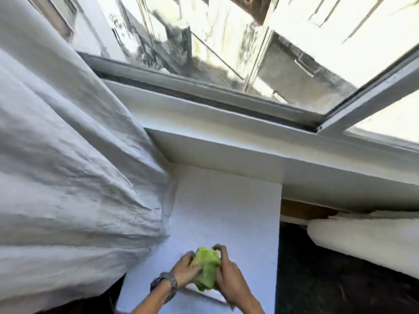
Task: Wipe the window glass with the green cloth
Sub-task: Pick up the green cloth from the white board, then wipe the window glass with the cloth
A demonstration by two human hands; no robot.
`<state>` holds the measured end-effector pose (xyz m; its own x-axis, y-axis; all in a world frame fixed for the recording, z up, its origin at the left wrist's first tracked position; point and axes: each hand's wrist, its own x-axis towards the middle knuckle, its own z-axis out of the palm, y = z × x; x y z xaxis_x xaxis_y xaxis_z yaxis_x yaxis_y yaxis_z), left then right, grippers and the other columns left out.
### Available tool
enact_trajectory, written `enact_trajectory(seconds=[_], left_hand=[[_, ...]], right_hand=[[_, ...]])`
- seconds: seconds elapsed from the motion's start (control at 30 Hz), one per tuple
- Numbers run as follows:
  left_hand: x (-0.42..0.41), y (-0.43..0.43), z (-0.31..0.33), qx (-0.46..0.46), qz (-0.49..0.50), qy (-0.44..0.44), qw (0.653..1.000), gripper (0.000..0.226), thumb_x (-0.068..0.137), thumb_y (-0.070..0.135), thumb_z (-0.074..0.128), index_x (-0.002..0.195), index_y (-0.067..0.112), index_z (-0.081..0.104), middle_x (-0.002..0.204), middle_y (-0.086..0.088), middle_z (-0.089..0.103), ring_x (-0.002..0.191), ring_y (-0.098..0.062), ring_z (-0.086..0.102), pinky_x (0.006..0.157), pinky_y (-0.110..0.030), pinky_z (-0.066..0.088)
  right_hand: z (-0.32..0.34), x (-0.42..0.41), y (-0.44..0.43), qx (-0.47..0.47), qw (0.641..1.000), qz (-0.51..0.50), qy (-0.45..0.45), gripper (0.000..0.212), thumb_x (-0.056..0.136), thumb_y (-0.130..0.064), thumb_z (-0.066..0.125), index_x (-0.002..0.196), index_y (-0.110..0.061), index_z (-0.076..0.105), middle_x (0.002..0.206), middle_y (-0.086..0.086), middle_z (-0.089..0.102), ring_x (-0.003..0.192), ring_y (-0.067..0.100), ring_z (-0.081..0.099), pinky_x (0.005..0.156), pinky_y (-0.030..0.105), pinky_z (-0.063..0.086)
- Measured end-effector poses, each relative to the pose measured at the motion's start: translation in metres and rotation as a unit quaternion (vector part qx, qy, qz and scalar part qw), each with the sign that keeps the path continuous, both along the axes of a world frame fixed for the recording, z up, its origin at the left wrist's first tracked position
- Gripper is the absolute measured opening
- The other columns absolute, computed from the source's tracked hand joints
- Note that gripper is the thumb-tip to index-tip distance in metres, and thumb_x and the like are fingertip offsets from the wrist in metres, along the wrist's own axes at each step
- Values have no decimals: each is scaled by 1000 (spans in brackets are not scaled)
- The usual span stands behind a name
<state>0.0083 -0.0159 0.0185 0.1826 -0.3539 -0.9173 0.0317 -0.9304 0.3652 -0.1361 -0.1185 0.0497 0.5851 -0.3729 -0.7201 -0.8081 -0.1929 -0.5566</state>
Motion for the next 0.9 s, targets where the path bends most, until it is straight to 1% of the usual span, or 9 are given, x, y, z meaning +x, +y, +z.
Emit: enact_trajectory(seconds=[0.1,0.2,0.3,0.43,0.53,0.57,0.67,0.77,0.9], left_hand=[[29,-35,90,-98,-43,-19,994,15,93,37,60,99,35,46,100,11,57,93,2,57,85,-19,50],[72,-84,191,-203,-64,-66,975,26,98,29,63,112,37,43,109,15,49,96,9,50,78,-9,42],[120,-141,325,-358,-90,-124,921,37,92,17,72,124,5,58,117,-13,72,97,0,63,92,-18,51],[157,-202,540,-559,-80,-230,793,44,85,37,68,124,18,61,117,-7,73,108,-15,69,96,-34,58],[178,-232,694,-672,-76,-345,651,41,90,28,63,128,12,60,115,4,68,104,-5,66,90,-20,56],[185,-239,741,-697,-75,-380,603,42,91,24,62,129,7,59,115,3,67,103,-6,65,87,-14,55],[209,-250,842,-712,-60,-521,467,36,96,17,60,129,1,58,122,-9,68,105,-22,67,85,-28,62],[244,-260,887,-658,16,-678,325,38,97,15,59,130,-4,60,127,-25,68,115,-38,68,93,-52,61],[298,-269,900,-563,-7,-767,307,61,102,27,38,154,-6,36,161,-26,37,153,-39,34,125,-52,34]], right_hand=[[88,41,-30,-28,993,-105,-46,45,102,-20,46,111,-63,41,75,-20,61,78,3,66,70,18,47],[167,71,-61,-184,944,-226,-154,78,83,29,54,69,-47,65,55,-9,66,59,-22,52,79,7,40],[296,96,-113,-266,916,-183,-237,40,88,7,70,104,-30,73,103,4,76,81,-21,57,80,-5,41],[501,120,-189,-351,826,-107,-428,42,94,-30,64,134,-19,58,116,-22,70,102,-10,63,89,2,50],[645,145,-221,-486,700,-90,-516,37,93,-35,63,127,-22,55,116,-6,63,85,25,72,90,47,62],[685,152,-232,-473,692,-106,-535,31,97,-32,62,124,-21,53,108,6,66,78,36,69,84,60,60],[776,176,-269,-622,607,-130,-477,25,100,-25,61,124,-21,53,98,3,68,72,28,67,63,50,61],[805,207,-291,-809,479,-129,-316,37,92,-15,66,128,-13,59,134,13,59,113,36,60,90,50,55],[789,250,-290,-847,400,-159,-313,43,90,-7,50,131,7,52,136,28,57,122,41,59,100,51,55]])
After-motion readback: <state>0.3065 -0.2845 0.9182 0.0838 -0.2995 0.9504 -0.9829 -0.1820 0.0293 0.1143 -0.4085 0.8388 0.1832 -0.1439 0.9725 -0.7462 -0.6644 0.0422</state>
